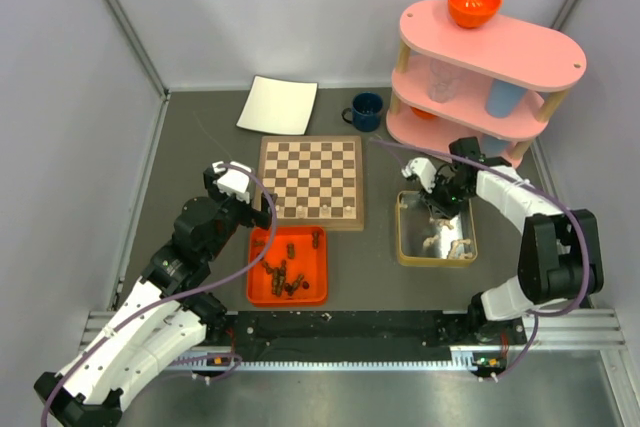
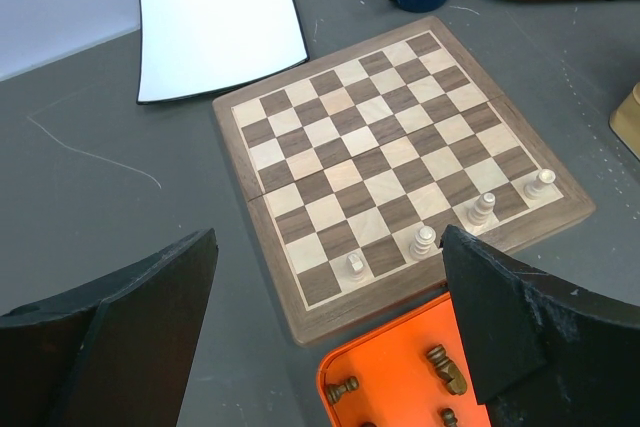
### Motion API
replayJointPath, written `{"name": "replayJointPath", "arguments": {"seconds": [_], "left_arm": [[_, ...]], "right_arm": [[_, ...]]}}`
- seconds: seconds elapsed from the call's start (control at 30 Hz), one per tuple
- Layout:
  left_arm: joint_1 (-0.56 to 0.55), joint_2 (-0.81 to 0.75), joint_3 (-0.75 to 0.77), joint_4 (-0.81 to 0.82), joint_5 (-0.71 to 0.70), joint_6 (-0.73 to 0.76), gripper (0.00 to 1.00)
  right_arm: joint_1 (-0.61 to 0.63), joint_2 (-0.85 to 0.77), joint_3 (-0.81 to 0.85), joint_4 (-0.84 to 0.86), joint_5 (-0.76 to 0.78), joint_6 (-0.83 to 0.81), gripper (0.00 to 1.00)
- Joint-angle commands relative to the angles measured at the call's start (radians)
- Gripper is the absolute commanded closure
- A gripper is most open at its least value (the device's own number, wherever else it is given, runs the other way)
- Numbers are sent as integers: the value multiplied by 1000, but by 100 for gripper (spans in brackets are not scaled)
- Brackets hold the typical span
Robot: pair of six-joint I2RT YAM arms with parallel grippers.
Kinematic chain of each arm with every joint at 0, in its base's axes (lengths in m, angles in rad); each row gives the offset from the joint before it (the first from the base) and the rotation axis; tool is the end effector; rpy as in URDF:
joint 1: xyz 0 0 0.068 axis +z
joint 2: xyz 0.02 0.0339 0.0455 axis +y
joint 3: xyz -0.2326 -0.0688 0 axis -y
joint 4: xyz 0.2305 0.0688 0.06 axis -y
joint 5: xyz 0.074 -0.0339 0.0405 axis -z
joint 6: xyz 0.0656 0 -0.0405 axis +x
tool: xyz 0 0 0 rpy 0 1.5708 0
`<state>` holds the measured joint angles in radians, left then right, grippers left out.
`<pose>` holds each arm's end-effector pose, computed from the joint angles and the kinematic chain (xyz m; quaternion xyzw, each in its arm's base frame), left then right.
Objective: Set up the chess pieces on the board
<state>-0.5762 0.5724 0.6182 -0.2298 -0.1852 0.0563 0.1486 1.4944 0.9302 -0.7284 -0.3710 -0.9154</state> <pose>0.1643 -0.0924 0.2846 0.1820 0.7462 -0.0949 0.6333 0.2598 0.0629 0.1429 -0.5158 0.8259 0.1184 0.1947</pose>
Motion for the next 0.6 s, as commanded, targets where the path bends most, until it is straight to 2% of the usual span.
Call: {"name": "replayJointPath", "arguments": {"seconds": [0.0,0.07,0.17,0.2,0.3,0.37,0.57], "left_arm": [[4,0,-8,55,-11,14,1],[4,0,-8,53,-10,16,1],[4,0,-6,55,-2,13,1],[4,0,-6,56,0,13,1],[4,0,-5,56,6,11,1],[6,-3,-3,55,7,11,1],[4,-14,-5,53,-3,11,1]], "right_arm": [[3,-78,47,1,-11,242,78],[-4,-111,19,10,16,341,77],[-32,-187,-43,70,56,461,67],[-37,-206,-59,102,75,484,61],[-59,-249,-112,150,141,539,53],[-78,-246,-129,169,146,565,53],[-113,-168,-131,179,124,612,62]]}}
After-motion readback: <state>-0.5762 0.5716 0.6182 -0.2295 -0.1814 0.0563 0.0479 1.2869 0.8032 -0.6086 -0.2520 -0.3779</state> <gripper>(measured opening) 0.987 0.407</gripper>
